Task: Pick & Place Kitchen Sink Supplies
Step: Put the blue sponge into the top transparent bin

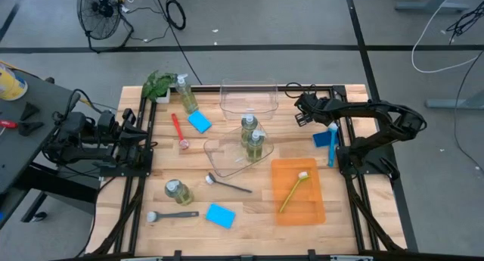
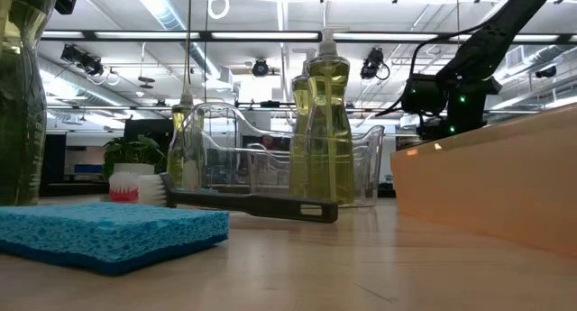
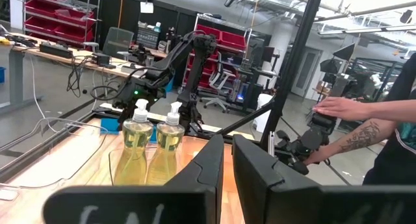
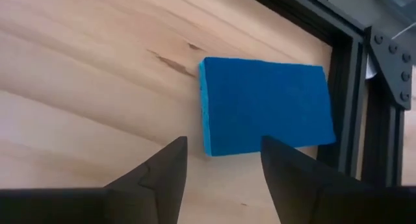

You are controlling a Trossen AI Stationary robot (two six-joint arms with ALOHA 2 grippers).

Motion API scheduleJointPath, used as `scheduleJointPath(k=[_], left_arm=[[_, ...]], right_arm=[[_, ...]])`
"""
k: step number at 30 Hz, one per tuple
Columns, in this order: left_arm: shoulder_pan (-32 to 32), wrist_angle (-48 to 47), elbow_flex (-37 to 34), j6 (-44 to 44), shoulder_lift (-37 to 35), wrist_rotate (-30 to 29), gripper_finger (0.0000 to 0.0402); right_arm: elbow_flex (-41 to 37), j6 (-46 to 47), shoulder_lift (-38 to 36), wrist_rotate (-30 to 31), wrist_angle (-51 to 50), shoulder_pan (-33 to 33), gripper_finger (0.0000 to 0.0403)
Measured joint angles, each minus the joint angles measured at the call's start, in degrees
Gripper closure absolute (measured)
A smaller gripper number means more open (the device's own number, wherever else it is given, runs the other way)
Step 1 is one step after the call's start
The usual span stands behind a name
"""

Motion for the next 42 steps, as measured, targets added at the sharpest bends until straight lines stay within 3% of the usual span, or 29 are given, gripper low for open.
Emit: scheduleJointPath(k=[11, 23, 35, 42], left_arm=[[0.0, 0.0, 0.0, 0.0, 0.0, 0.0, 0.0365], [0.0, 0.0, 0.0, 0.0, 0.0, 0.0, 0.0365], [0.0, 0.0, 0.0, 0.0, 0.0, 0.0, 0.0365], [0.0, 0.0, 0.0, 0.0, 0.0, 0.0, 0.0365]], right_arm=[[-3.6, 2.3, 0.0, 1.0, 2.1, -2.0, 0.0262], [-4.9, 1.9, 0.0, -2.3, 2.0, -2.1, 0.0395], [-4.9, 2.1, -0.5, -5.6, 1.0, -0.9, 0.0401], [-4.9, 1.4, -5.8, -6.6, 0.9, -0.3, 0.0402]])
